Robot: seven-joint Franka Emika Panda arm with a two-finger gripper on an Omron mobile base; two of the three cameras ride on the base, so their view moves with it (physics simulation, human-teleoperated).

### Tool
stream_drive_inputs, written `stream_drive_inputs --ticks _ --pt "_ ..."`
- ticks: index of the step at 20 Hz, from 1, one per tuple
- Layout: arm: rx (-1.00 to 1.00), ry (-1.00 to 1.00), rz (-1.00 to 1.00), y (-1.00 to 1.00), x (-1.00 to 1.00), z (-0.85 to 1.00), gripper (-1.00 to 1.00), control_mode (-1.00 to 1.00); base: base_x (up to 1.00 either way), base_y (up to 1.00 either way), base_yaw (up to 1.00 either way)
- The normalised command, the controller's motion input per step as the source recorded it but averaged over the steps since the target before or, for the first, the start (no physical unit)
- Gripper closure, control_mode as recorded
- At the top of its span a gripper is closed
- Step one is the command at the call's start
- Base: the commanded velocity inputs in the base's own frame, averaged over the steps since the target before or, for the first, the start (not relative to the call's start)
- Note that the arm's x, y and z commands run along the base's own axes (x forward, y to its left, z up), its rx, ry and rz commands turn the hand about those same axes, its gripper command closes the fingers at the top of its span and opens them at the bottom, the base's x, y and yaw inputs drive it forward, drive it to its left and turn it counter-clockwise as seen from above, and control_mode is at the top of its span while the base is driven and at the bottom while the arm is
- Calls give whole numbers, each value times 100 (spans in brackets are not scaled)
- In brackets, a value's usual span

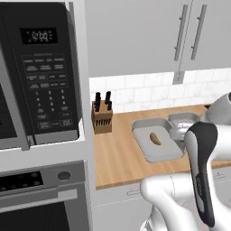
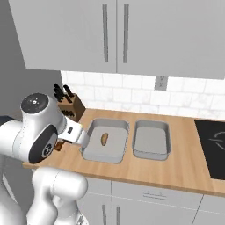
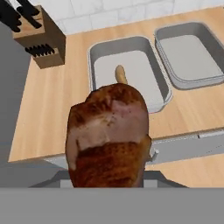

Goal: Place one sweet potato and one chicken drumstick in each tupperware on the nearby counter, to pack two identical lunches.

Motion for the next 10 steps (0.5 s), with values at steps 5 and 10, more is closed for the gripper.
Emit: stream_drive_inputs --ticks 5,10 --pt "-3 5 4 -13 36 -65 100 -100 0 0 0" --pt "-1 0 0 -23 62 -28 100 -100 0 0 0"
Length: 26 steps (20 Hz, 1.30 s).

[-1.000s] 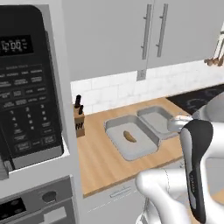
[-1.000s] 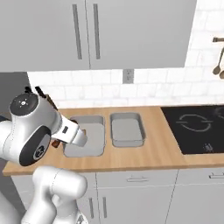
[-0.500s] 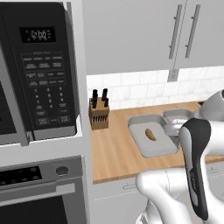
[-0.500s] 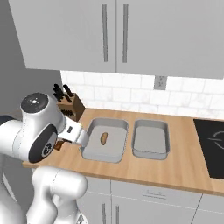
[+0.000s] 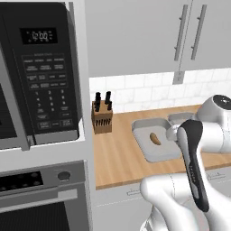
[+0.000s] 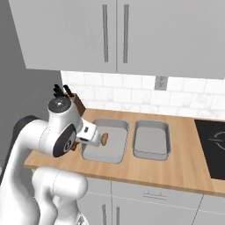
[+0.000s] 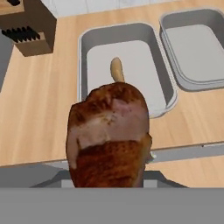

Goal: Place one sweet potato and one chicken drumstick in each tupperware on the nearby counter, to pack two identical lunches.

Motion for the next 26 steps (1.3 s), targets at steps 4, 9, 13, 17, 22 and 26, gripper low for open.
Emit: stream_drive_inputs --ticks 4,9,13,17,22,26 --pt "-8 0 0 -35 71 -48 100 -100 0 0 0" --pt "-2 5 1 -29 71 -40 100 -100 0 0 0" --pt "0 4 5 -3 70 -33 100 -100 0 0 0" --pt "0 3 4 0 68 -40 100 -100 0 0 0" --pt "0 2 5 -6 54 -37 100 -100 0 0 0" --pt "0 1 6 -11 55 -32 100 -100 0 0 0"
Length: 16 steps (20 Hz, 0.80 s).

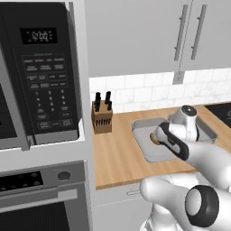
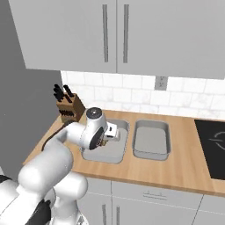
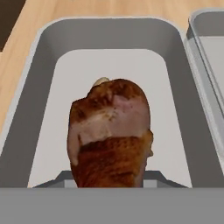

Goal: Place one sweet potato and one chicken drumstick in each tupperware on the nearby counter, to pack two identical lunches.

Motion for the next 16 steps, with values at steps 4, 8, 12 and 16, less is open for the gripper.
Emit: stream_drive_inputs --ticks 4,8,12,16 --pt "0 0 6 -2 48 -35 100 -100 0 0 0" --pt "0 0 2 0 43 -33 100 -100 0 0 0" --pt "0 0 2 -1 37 -30 100 -100 0 0 0" --pt "0 1 1 0 35 -24 -100 -100 0 0 0"
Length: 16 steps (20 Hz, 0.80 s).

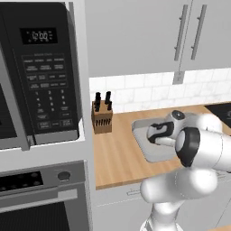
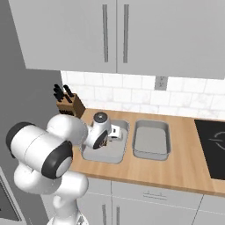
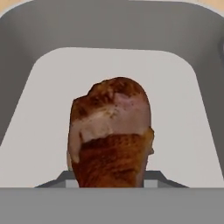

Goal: Place one sweet potato and one chicken drumstick in each tupperware on the nearby counter, to pack two identical lunches.

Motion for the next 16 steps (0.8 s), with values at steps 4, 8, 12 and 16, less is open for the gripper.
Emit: stream_drive_inputs --ticks 4,8,12,16 --pt "0 0 0 0 4 0 -100 -100 0 0 0" --pt "2 0 0 -16 0 32 -100 -100 0 0 0" --pt "0 0 0 -2 -5 51 -100 -100 0 0 0" --pt "0 0 0 0 -82 72 -100 -100 0 0 0"
